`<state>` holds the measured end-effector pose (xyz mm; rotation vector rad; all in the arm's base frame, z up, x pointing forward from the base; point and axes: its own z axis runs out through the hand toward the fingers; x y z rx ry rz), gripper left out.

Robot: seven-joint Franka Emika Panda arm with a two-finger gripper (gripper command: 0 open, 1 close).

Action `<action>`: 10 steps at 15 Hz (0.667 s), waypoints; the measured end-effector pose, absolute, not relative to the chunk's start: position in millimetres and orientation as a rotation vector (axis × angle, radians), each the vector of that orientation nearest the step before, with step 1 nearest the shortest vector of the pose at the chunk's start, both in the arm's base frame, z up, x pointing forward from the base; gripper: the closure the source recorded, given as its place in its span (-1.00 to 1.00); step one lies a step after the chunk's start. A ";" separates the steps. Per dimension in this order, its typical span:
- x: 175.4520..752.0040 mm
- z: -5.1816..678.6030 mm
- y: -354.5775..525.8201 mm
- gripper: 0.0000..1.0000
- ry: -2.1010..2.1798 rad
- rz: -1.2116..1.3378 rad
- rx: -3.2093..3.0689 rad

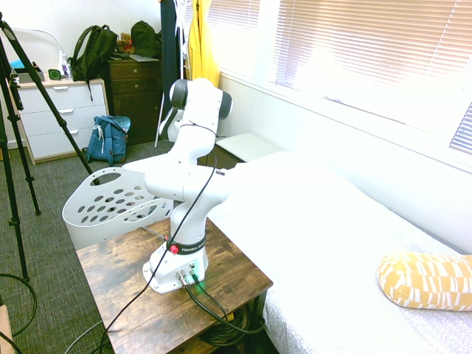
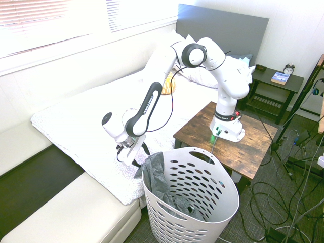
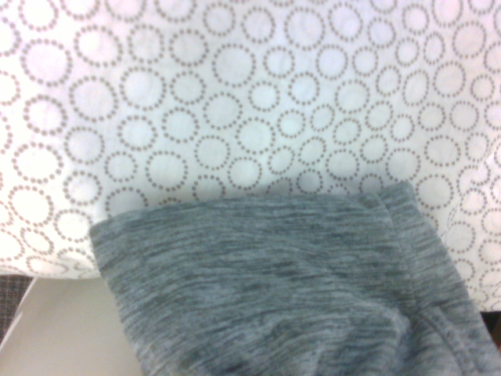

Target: Put my clothes in the laundry bag

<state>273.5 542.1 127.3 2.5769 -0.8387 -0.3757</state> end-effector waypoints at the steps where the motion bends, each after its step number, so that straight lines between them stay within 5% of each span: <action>1: 271.1 125.9 541.1 -1.00 -0.862 -0.408 2.561; 4: 270.6 127.0 538.7 -1.00 -0.920 -0.472 2.531; 5: 269.9 130.1 539.1 1.00 -0.937 -0.490 2.527; 10: 262.0 141.8 532.8 1.00 -0.999 -0.537 2.528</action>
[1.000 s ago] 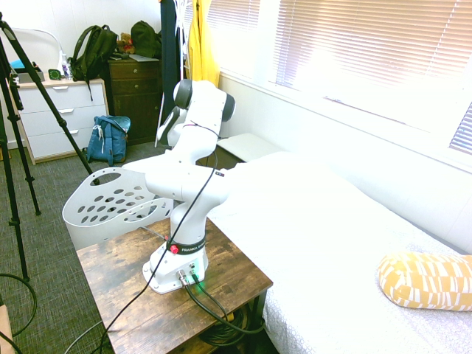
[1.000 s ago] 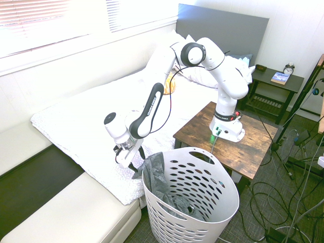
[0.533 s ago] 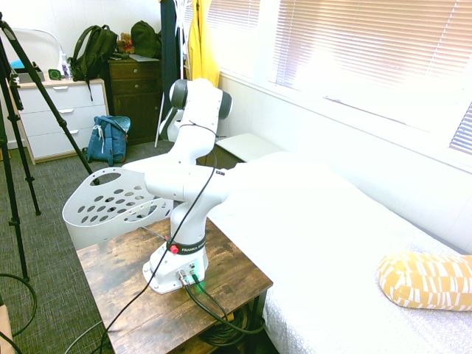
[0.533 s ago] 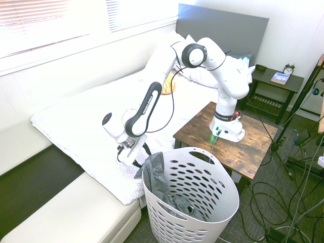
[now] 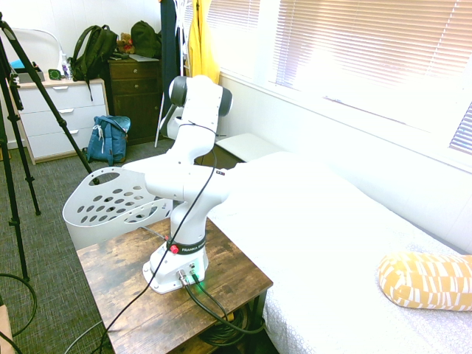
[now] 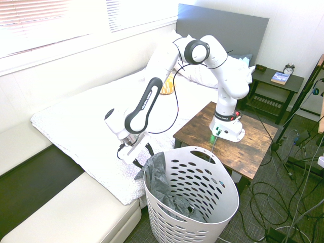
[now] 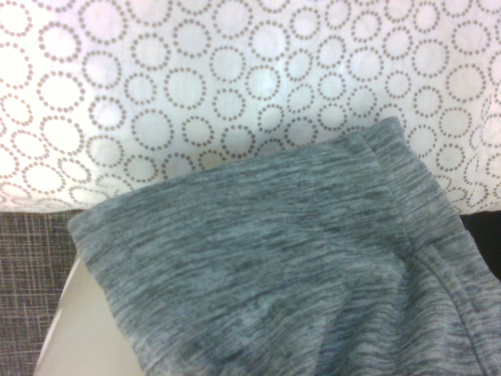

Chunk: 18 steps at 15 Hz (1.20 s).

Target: Put my clothes in the laundry bag

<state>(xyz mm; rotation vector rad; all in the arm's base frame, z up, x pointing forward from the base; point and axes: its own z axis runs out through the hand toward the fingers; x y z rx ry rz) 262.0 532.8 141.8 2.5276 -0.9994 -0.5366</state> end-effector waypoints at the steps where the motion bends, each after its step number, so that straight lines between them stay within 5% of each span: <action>1: 261.6 142.8 529.7 1.00 -1.008 -0.540 2.529; 18: 269.0 138.3 515.7 1.00 -1.068 -0.563 2.535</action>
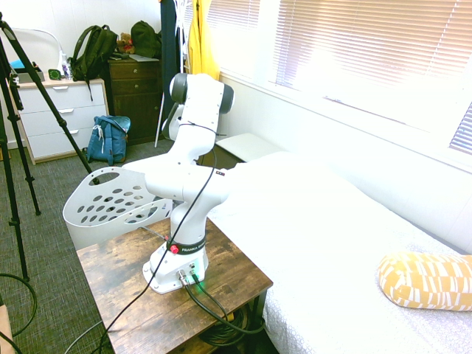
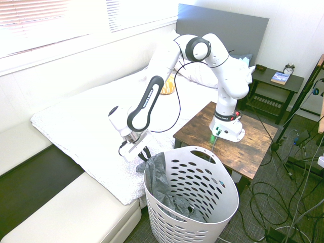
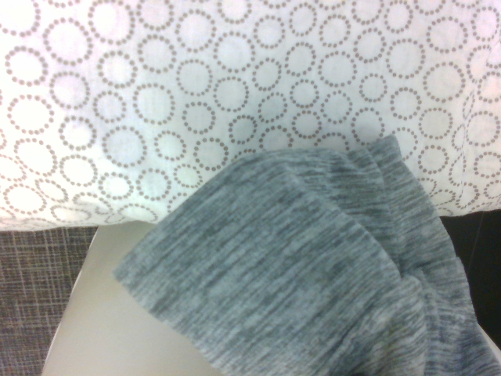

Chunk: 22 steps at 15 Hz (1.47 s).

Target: Put my clothes in the laundry bag

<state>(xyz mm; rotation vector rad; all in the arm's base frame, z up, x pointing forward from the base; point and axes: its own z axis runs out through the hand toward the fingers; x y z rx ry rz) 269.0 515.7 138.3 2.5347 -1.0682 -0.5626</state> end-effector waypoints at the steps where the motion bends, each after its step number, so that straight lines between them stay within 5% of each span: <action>1: 270.3 138.3 514.9 1.00 -1.073 -0.567 2.533; 7: 281.3 148.1 505.4 1.00 -1.099 -0.577 2.541; 11: 272.4 226.4 507.4 1.00 -1.092 -0.505 2.639; 18: 100.7 341.9 507.1 1.00 -0.927 -0.271 2.771; 19: 83.5 340.2 505.4 -1.00 -0.900 -0.257 2.771; 22: 62.5 327.2 503.5 -1.00 -0.853 -0.252 2.750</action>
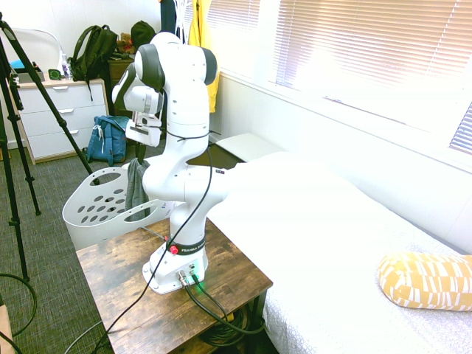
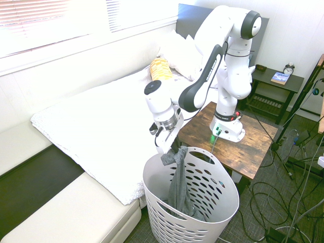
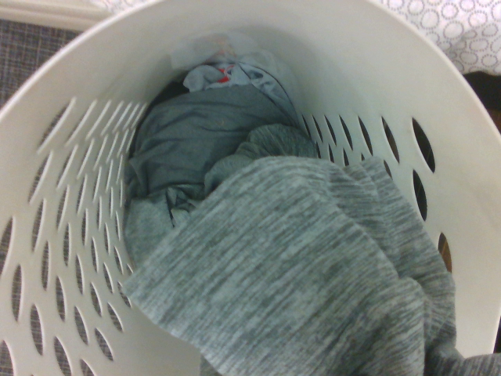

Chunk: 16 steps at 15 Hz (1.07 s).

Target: Put my clothes in the laundry bag

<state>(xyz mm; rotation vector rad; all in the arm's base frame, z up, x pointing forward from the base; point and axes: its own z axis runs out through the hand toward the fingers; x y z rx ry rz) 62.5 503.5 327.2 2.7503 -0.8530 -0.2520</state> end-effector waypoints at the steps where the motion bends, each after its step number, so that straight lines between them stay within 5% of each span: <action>1: 62.6 323.7 503.4 -1.00 -0.850 -0.254 2.744; 9: 85.7 327.2 506.5 -1.00 -0.848 -0.178 2.792; 16: 281.8 378.1 436.4 -1.00 -0.839 0.087 2.930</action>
